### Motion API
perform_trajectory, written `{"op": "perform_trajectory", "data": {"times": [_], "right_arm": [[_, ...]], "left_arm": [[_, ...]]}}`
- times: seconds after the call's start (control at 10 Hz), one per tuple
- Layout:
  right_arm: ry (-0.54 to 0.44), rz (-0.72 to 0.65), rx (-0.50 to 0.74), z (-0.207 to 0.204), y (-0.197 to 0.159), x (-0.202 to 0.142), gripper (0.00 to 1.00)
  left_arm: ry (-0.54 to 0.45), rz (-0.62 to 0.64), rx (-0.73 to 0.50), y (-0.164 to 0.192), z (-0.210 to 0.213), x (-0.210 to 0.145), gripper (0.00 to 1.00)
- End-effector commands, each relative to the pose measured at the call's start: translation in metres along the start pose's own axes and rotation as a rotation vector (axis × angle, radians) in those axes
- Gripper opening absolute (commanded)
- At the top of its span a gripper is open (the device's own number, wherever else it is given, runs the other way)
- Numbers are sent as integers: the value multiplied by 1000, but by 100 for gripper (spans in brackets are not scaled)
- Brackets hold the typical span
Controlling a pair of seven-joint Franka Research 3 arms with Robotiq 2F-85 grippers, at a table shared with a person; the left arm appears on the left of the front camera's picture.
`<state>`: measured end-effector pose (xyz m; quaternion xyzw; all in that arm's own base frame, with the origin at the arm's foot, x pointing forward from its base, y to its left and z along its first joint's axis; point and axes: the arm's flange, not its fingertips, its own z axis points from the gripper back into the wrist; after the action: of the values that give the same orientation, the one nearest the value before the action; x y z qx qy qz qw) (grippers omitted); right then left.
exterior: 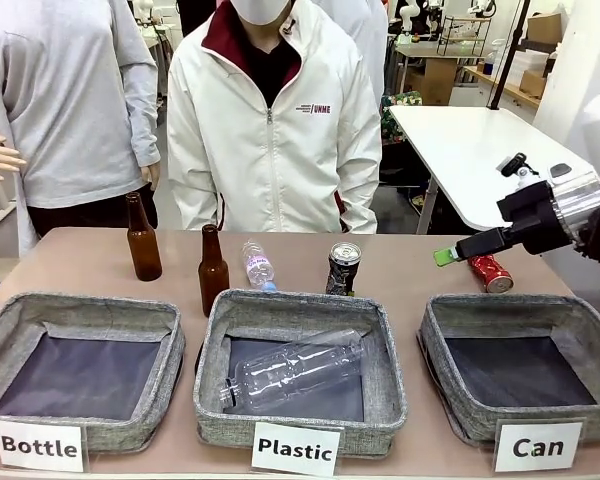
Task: Sort the can waste into the basket.
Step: Pick up the can waste from the table and place it in the right Fabric basket.
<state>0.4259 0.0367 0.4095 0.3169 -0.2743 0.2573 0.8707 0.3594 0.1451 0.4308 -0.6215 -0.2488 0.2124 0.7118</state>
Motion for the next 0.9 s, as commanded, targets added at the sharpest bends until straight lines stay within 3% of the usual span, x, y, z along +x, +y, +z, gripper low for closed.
{"op": "perform_trajectory", "data": {"times": [0.0,0.2,0.5,0.6,0.8], "right_arm": [[-71,41,50,5,9,4,100],[-13,7,10,2,3,2,100],[-7,359,323,-15,-19,8,100],[60,457,390,-22,-28,5,100],[115,607,412,-40,-44,3,100]], "left_arm": [[6,-12,-8,-1,1,-1,100],[6,-12,-8,-1,1,-1,100],[6,-12,-8,-1,1,-1,100],[6,-12,-8,-1,1,-1,100],[6,-12,-8,-1,1,-1,100]]}}
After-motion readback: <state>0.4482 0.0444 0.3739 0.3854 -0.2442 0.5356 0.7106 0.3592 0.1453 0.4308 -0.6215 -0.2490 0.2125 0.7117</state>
